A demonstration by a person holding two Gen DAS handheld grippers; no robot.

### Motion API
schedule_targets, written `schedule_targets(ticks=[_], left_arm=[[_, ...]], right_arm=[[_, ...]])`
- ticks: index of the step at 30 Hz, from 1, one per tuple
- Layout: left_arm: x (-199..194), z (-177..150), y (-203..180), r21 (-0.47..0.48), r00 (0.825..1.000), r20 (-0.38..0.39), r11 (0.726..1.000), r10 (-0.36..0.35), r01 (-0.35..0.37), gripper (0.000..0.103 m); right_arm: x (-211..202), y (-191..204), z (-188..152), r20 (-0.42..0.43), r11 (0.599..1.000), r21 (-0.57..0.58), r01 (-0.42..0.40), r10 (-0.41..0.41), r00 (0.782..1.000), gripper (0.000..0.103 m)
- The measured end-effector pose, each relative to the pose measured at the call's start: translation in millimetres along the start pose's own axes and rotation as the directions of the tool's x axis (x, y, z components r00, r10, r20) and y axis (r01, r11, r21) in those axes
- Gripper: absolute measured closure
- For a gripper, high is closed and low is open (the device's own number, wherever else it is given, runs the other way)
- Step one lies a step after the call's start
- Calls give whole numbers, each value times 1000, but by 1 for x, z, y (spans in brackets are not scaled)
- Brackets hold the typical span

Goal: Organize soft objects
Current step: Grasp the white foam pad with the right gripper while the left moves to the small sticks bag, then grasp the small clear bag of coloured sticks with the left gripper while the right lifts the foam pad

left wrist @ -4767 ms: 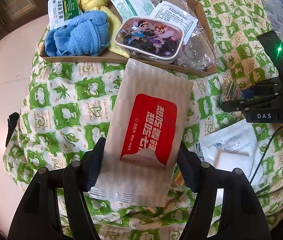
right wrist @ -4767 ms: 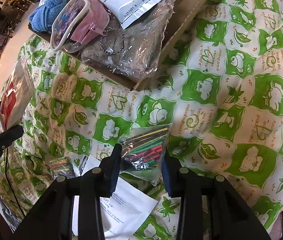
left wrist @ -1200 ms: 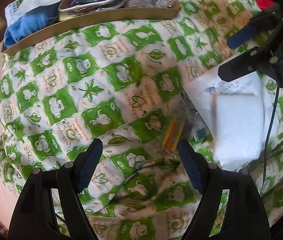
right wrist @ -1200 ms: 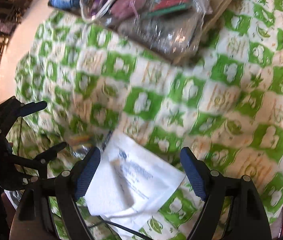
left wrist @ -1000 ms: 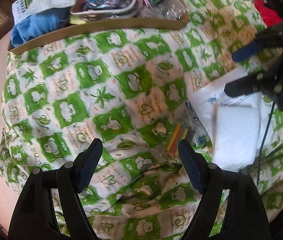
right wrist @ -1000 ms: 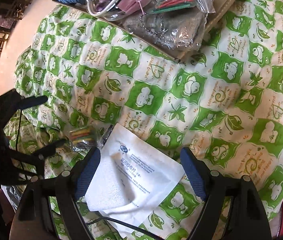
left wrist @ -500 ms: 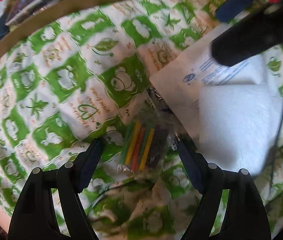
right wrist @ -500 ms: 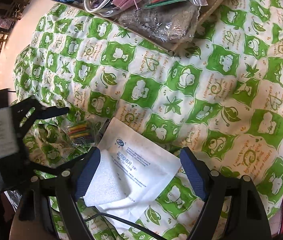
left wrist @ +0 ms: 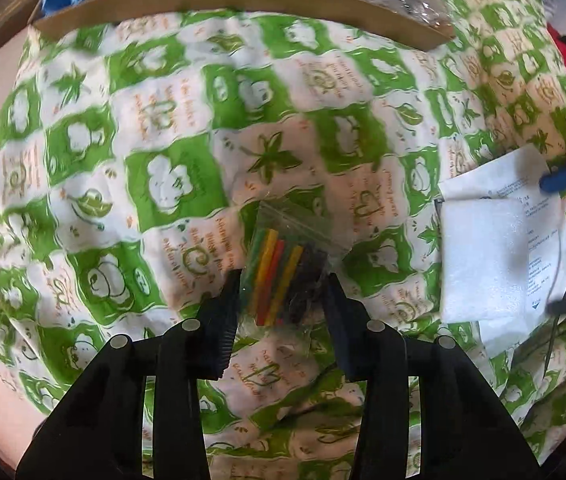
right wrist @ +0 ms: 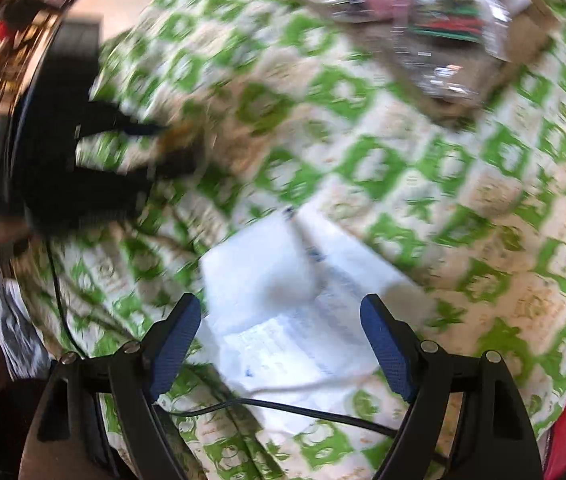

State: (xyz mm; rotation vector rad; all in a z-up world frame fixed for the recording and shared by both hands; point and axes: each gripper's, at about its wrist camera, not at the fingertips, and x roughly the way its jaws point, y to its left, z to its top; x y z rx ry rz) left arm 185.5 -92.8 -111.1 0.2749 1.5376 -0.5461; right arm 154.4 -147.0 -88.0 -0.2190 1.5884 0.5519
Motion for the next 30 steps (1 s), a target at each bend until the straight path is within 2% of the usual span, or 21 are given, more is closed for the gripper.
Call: schedule_targets(ticks=[4, 6, 10, 13, 15, 21, 25, 30], left_arm=[[4, -8, 7, 19, 1000, 3, 1000, 25, -25, 62], [7, -18, -1, 28, 999, 1, 999, 38, -38, 62], [6, -7, -12, 24, 999, -6, 999, 34, -34, 62], [8, 0, -15, 20, 1000, -7, 999, 27, -27, 62], [10, 3, -14, 19, 1000, -7, 999, 26, -26, 62], [-2, 6, 1, 13, 1000, -6, 1000, 19, -19, 62], [-3, 7, 2, 8, 1000, 3, 1000, 19, -19, 62], [0, 8, 0, 9, 1000, -5, 1000, 17, -17, 62]], right_arm=[[19, 19, 5, -20, 998, -65, 10, -11, 1000, 21], [31, 22, 9, -42, 996, -75, 55, -58, 997, 21], [51, 23, 15, -70, 991, -100, 90, -97, 993, 21], [60, 26, 18, -50, 979, -146, 144, -152, 987, 21], [62, 27, 23, -41, 979, -138, 151, -158, 987, 21], [52, 7, 44, -7, 985, -92, 143, -144, 990, 21], [38, -10, 63, 48, 990, -33, 137, -135, 990, 21], [26, -5, 93, 88, 980, -93, 174, -166, 982, 21]])
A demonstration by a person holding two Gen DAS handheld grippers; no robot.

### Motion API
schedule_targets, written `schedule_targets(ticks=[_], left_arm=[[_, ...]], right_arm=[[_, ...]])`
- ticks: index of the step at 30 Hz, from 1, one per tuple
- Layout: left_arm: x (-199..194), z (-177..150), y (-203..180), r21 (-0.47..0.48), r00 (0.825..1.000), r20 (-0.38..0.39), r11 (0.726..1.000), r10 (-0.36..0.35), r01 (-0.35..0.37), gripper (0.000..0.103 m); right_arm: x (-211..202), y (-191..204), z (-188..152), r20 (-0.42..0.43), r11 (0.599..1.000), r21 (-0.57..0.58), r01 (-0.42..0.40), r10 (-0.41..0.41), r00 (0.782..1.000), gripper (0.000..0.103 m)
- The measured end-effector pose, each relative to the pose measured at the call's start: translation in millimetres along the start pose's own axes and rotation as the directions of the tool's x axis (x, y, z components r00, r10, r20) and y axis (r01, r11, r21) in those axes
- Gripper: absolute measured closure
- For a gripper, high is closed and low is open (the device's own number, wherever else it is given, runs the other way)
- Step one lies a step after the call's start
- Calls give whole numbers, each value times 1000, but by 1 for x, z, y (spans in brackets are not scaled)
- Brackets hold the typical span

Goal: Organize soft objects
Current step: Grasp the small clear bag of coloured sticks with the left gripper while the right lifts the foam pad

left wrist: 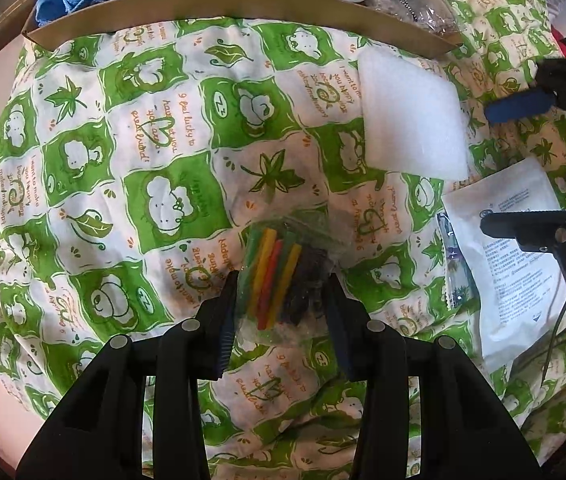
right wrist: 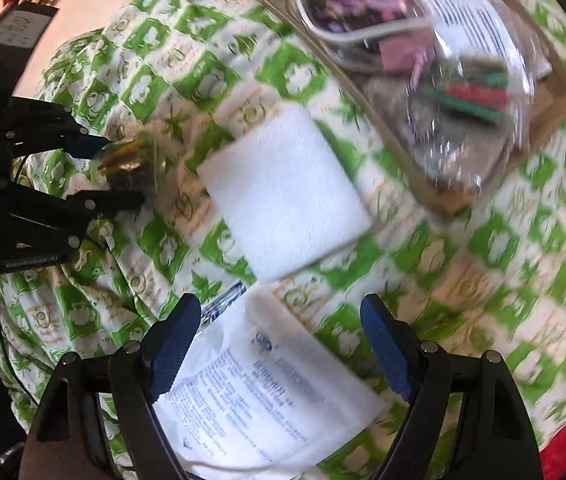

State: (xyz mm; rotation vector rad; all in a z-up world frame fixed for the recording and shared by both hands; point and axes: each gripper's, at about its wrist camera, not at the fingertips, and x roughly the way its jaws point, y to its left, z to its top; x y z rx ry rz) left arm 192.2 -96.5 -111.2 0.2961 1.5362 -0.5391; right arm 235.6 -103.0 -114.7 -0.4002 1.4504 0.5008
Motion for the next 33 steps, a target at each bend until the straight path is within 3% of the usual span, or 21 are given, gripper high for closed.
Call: schedule_targets(ticks=[6, 15, 17, 19, 26, 27, 33], left_arm=[[5, 2, 2, -8, 1000, 1, 1000, -7, 7, 62], [7, 1, 1, -1, 1000, 1, 1000, 2, -2, 62], [6, 1, 0, 2, 1000, 2, 1000, 9, -9, 62], [7, 1, -1, 5, 1000, 2, 1000, 19, -19, 62], [1, -3, -8, 25, 999, 9, 998, 50, -50, 62], [0, -3, -9, 29, 999, 10, 998, 54, -54, 62], [-5, -5, -17, 44, 998, 16, 997, 69, -69, 62]], right_arm=[[18, 29, 46, -12, 993, -101, 64, -66, 998, 21], [41, 14, 70, 5, 998, -40, 47, -47, 999, 22], [34, 5, 62, 18, 999, -30, 45, -44, 999, 24], [24, -2, 49, 27, 999, -15, 37, -36, 999, 35], [-1, -7, 15, 53, 1000, -3, 27, -27, 998, 47], [-6, -3, 10, 51, 998, -39, -47, 49, 998, 47], [-13, -6, 4, 62, 997, -39, -61, 63, 996, 57]])
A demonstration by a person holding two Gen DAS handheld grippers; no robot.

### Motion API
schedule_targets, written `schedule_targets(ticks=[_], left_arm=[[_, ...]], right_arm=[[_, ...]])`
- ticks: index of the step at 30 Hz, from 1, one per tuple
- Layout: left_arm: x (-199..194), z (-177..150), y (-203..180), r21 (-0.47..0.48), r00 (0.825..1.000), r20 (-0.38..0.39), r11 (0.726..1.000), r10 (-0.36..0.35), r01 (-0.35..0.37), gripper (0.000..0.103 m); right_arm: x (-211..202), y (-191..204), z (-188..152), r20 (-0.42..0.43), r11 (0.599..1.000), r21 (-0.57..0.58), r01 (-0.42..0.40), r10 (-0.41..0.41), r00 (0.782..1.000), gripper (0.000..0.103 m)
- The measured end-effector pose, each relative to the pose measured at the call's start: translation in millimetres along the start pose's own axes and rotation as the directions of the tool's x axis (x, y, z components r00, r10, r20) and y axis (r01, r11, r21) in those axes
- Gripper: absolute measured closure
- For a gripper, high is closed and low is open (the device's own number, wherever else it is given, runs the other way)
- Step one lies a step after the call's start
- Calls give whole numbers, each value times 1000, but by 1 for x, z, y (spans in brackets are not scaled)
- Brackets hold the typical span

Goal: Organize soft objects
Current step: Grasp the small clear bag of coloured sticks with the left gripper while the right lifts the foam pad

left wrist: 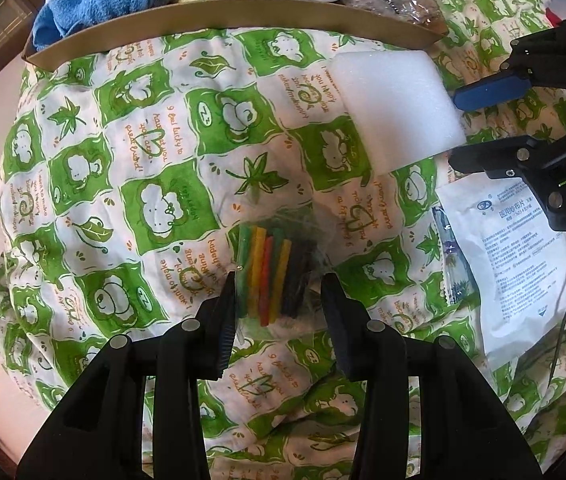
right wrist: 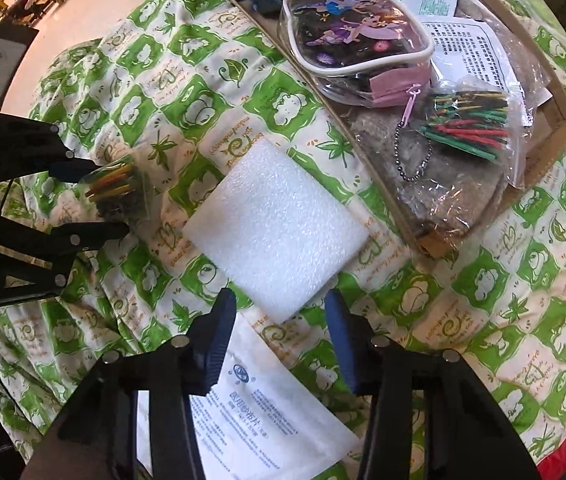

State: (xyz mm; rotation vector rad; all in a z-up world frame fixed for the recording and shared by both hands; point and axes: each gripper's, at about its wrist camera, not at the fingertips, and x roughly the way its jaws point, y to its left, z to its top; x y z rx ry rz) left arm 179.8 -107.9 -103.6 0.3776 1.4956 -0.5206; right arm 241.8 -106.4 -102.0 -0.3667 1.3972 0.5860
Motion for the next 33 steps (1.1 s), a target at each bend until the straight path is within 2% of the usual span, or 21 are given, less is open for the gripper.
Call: schedule_targets(ticks=[3, 5, 6, 7, 8, 11, 13, 16, 19, 22, 26, 29, 33], left_arm=[[-4, 0, -4, 3, 1000, 4, 1000, 4, -4, 62], [-5, 0, -5, 6, 1000, 5, 1000, 7, -7, 62], [-7, 1, -5, 7, 1000, 5, 1000, 8, -8, 62], [-6, 1, -6, 8, 1000, 4, 1000, 9, -9, 62], [-5, 1, -6, 9, 1000, 2, 1000, 10, -10, 62], [-1, 1, -3, 11, 1000, -1, 1000, 10, -10, 62], [2, 2, -2, 8, 1000, -2, 1000, 7, -7, 62], [5, 0, -2, 3, 1000, -2, 1000, -1, 1, 62], [5, -1, 2, -10, 1000, -1, 1000, -17, 17, 62], [6, -2, 11, -8, 1000, 1, 1000, -20, 20, 62], [2, -5, 17, -9, 1000, 6, 1000, -25, 25, 62], [-3, -5, 21, -11, 1000, 13, 1000, -23, 23, 62], [-6, -2, 31, -15, 999, 27, 1000, -24, 24, 62]], right_arm=[[2, 2, -5, -3, 1000, 13, -24, 24, 1000, 58], [-1, -5, -8, -10, 994, 58, -96, 97, 995, 55], [-3, -8, -11, -2, 990, 81, -117, 117, 993, 37], [-5, -12, -11, 6, 984, 107, -139, 139, 990, 24], [-8, -18, -11, 18, 975, 145, -171, 171, 985, 16], [-11, -35, -10, 60, 922, 268, -278, 272, 960, 16], [-10, -44, -8, 84, 881, 356, -313, 303, 949, 14], [-4, -51, -2, 104, 832, 460, -310, 296, 949, 9], [4, -45, 4, 105, 819, 489, -299, 285, 953, 2], [17, -39, 11, 56, 826, 516, -227, 232, 971, 2], [19, -37, 8, 41, 840, 511, -184, 190, 981, 3], [13, -39, 0, 49, 844, 504, -181, 182, 982, 24], [-2, -50, -17, 64, 850, 493, -185, 176, 982, 25]])
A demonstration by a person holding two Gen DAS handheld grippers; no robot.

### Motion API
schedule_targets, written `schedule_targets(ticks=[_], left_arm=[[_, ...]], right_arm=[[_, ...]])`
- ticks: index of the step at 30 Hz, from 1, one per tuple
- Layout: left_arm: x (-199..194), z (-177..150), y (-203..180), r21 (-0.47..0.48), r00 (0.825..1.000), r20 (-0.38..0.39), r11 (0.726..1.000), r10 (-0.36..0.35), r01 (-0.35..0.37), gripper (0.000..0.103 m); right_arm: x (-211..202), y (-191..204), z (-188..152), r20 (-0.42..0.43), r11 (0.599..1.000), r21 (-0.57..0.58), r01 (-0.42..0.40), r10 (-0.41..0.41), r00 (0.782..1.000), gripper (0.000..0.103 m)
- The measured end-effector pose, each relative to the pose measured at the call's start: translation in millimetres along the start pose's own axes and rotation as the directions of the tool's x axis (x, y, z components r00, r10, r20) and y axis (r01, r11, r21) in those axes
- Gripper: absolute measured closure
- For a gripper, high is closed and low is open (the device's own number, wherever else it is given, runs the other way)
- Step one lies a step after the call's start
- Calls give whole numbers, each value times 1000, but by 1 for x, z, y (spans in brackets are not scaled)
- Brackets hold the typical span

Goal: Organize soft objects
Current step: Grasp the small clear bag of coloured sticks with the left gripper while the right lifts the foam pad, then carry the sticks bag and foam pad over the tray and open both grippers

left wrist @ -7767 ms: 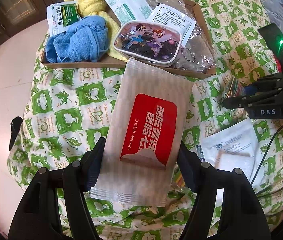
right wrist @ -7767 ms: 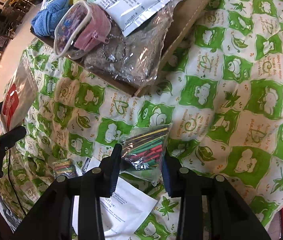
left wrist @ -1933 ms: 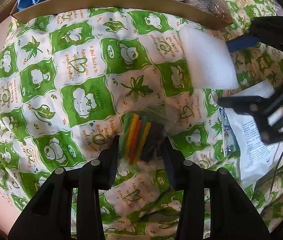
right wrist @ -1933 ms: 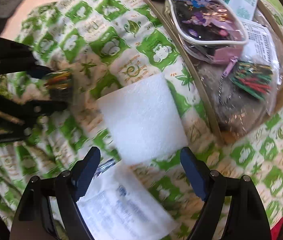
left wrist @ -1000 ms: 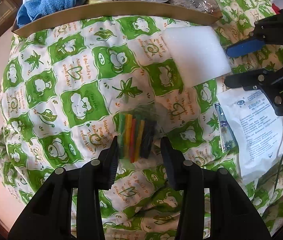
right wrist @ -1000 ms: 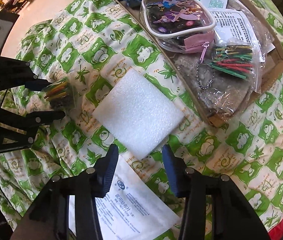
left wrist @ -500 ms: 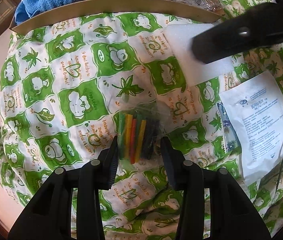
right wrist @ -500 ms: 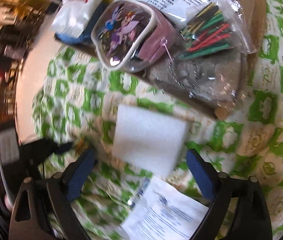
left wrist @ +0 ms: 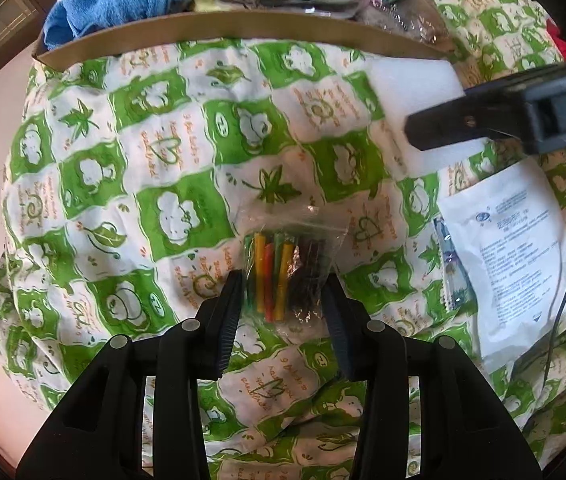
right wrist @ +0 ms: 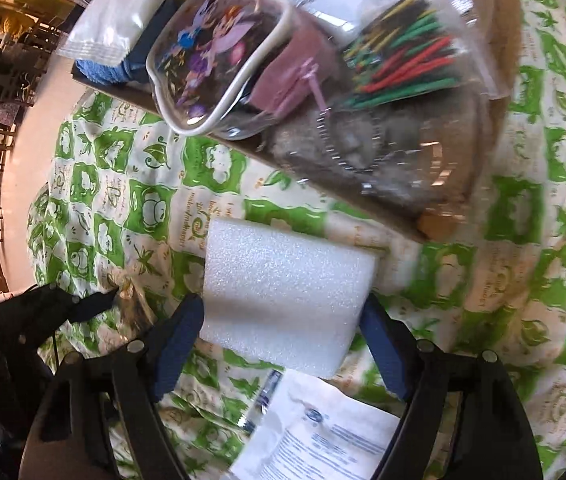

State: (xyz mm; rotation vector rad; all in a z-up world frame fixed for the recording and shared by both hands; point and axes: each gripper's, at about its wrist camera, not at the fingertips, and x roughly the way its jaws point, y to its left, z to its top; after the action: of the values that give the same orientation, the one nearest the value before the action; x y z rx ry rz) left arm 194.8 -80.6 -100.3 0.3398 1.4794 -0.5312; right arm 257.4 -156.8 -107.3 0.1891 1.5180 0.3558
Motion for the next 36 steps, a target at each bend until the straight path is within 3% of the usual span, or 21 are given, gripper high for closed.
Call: schedule_targets(ticks=[12, 16, 19, 22, 25, 28, 30, 31, 32, 36], left_arm=[[-31, 18, 1, 33, 998, 43, 999, 38, -40, 62], [-28, 17, 0, 32, 999, 21, 999, 36, -37, 62], [-18, 13, -2, 9, 999, 10, 999, 34, -34, 61], [-2, 7, 0, -39, 1000, -5, 999, 19, -19, 44], [12, 7, 0, -50, 999, 3, 997, 55, -54, 43], [17, 8, 4, -82, 998, 32, 996, 47, -44, 44], [14, 9, 8, -99, 997, 47, 993, 66, -61, 60], [12, 10, 11, -100, 996, 47, 992, 77, -72, 75], [10, 11, 17, -103, 996, 48, 992, 78, -73, 81], [-7, 15, 25, -98, 996, 53, 993, 70, -64, 83]], right_arm=[[-75, -43, -9, 44, 999, -6, -39, 39, 998, 25], [-92, -61, -8, 65, 999, 6, -47, 47, 997, 25], [-89, -69, -5, 68, 998, 15, -54, 53, 996, 25], [-85, -76, -4, 55, 998, 19, -58, 57, 997, 25], [-76, -70, -6, 45, 998, 18, -60, 59, 997, 25], [-72, -68, -6, 40, 998, 17, -60, 60, 997, 25], [-71, -67, -6, 41, 998, 18, -57, 57, 998, 25], [-72, -68, -6, 42, 998, 19, -56, 55, 998, 25], [-73, -69, -6, 43, 998, 20, -54, 53, 998, 25], [-75, -71, -5, 47, 998, 23, -52, 51, 998, 25]])
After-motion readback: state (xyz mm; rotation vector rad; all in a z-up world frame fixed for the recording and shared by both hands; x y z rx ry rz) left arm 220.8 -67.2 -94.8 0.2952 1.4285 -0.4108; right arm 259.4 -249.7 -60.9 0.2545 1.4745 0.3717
